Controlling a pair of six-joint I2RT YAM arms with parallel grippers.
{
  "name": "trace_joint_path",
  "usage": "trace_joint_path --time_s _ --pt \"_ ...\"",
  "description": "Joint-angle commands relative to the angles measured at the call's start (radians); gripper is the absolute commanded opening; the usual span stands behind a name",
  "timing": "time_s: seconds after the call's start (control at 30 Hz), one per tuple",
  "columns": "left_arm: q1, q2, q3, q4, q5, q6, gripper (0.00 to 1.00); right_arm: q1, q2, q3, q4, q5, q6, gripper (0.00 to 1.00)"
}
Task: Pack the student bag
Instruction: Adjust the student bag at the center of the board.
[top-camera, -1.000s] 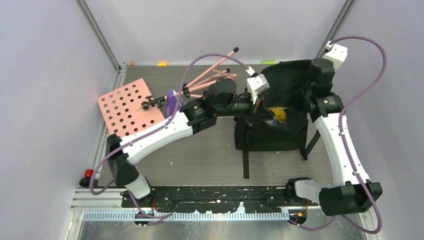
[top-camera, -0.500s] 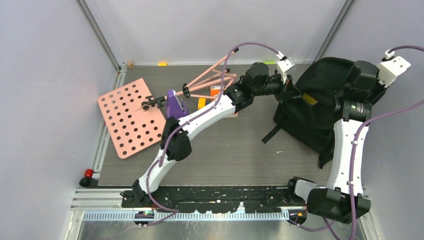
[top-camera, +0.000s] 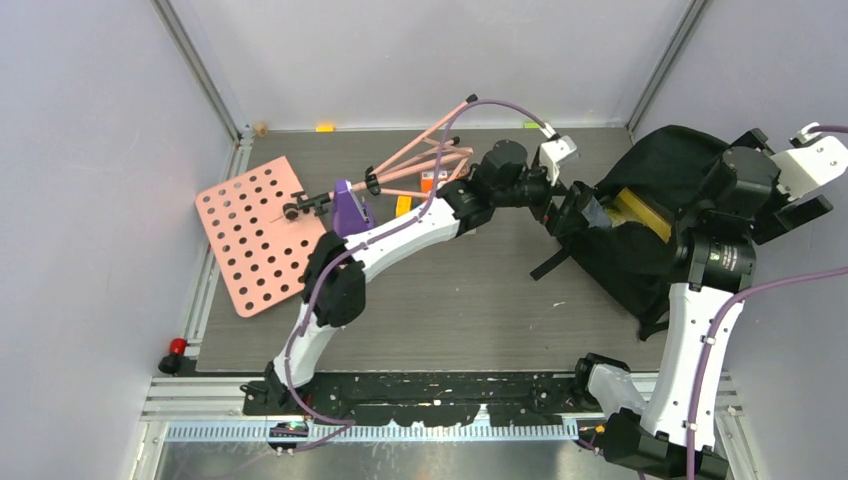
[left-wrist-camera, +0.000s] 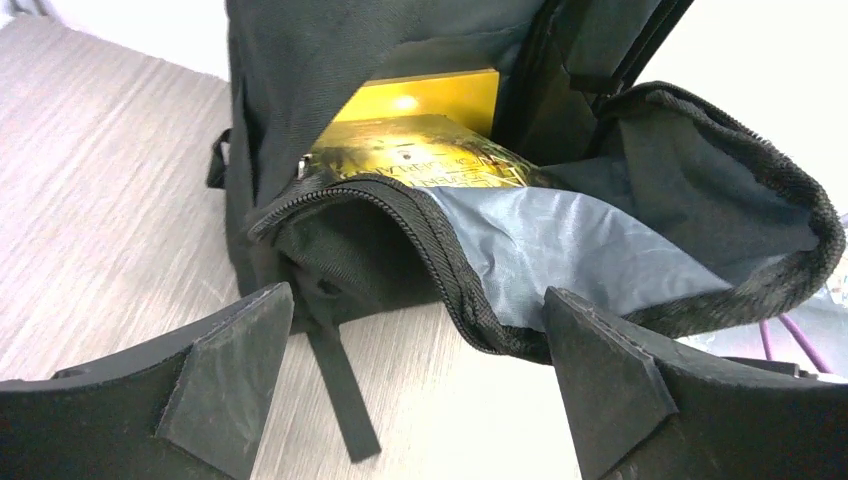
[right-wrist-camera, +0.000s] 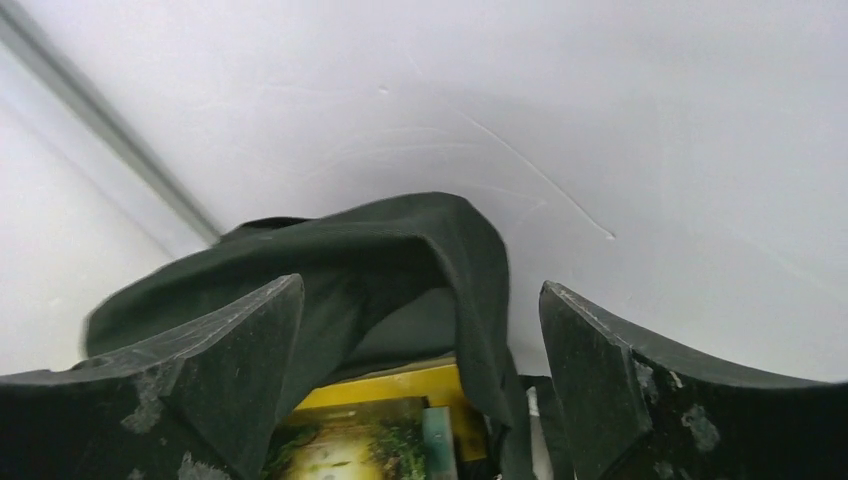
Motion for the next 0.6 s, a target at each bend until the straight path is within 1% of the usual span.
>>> trace_joint_path --time_s 0.0,0.07,0.13,0.17,0.2,0.3,0.33,0.4,0.43,0.47,0.53,0.57 --pt "0.022 -0.221 -0.075 0.012 -0.027 0.016 1.00 -0.002 0.000 0.131 -0.107 -0.146 0.043 0.95" --pt "0.026 -0.285 -0.113 0.023 -0.022 0.002 1.00 -0.003 -0.005 0.180 -0.141 -0.204 0.045 0.95" --pt "0.031 -0.336 -0.119 0.016 -0.002 -0.024 1.00 -0.002 -0.003 0.228 -0.170 -0.292 0.046 0.96" --pt "0.034 -0.353 -0.115 0.005 0.014 -0.036 1.00 -0.002 0.000 0.266 -0.181 -0.364 0.048 0.96" --pt "0.038 -0.369 -0.115 -0.009 0.029 -0.047 1.00 -0.003 0.011 0.283 -0.202 -0.405 0.048 0.96" --pt "0.057 -0.442 -0.158 -0.057 0.029 -0.071 1.00 -0.003 0.046 0.371 -0.255 -0.636 0.052 0.96" --pt "0.067 -0.475 -0.194 -0.066 0.019 -0.079 1.00 -0.003 0.066 0.383 -0.273 -0.685 0.060 0.96" --pt "0.098 -0.552 -0.314 -0.084 -0.014 -0.094 1.00 -0.002 0.093 0.402 -0.282 -0.881 0.084 0.94" --pt "0.118 -0.595 -0.371 -0.093 -0.034 -0.103 1.00 -0.002 0.110 0.403 -0.280 -0.930 0.094 0.93" --pt "0.143 -0.639 -0.431 -0.107 -0.059 -0.113 1.00 -0.001 0.121 0.403 -0.279 -1.011 0.120 0.92" --pt "0.203 -0.722 -0.534 -0.165 -0.075 -0.130 1.00 0.015 0.148 0.396 -0.269 -1.099 0.153 0.90" --pt "0.235 -0.763 -0.577 -0.201 -0.079 -0.133 1.00 0.050 0.162 0.389 -0.266 -1.107 0.159 0.89"
